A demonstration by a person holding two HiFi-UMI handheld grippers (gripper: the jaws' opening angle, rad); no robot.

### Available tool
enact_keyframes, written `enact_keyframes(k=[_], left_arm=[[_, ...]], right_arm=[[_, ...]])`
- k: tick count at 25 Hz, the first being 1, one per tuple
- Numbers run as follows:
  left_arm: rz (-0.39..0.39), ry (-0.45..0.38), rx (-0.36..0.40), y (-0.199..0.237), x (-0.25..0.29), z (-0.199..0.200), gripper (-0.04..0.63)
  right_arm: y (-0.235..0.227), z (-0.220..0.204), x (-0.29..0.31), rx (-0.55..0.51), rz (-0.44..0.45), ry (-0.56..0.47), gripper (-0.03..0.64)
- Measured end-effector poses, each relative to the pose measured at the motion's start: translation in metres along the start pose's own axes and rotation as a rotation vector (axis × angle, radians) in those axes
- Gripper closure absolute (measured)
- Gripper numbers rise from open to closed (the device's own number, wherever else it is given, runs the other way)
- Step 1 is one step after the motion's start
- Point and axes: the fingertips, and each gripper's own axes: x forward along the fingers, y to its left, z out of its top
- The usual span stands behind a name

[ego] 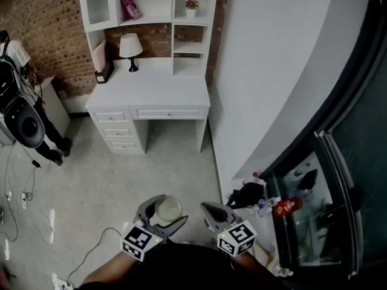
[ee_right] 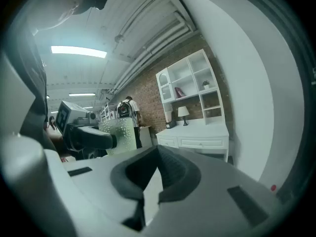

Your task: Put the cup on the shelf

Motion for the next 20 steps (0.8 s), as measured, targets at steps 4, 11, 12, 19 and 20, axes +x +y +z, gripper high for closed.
enact_keyframes(k=[4,11,12,19,20], left_arm=[[-0.007,-0.011,0.021,0.001,-0.003,0.002,0.212],[0.001,-0.006,0.001,-0.001,-0.005,0.003,0.212],[-0.001,-0.010,0.007,-0.001,-0.005,0.003,0.212],[0.011,-0.033,-0.045,0.001,0.000,0.003,0.212],[0.009,-0.040,-0.058,0.001,0.002,0.004,0.212]], right_arm=[[0.006,0.003,0.002,-0.006,0.006,-0.001,0.614],[0.007,0.001,0.001,-0.010,0.010,0.005,0.614],[0.006,0.001,0.001,-0.004,0.008,0.004,0.614],[-0.003,0.002,-0.005,0.032,-0.012,-0.021,0.612],[-0.004,0.002,-0.006,0.031,-0.013,-0.022,0.612]])
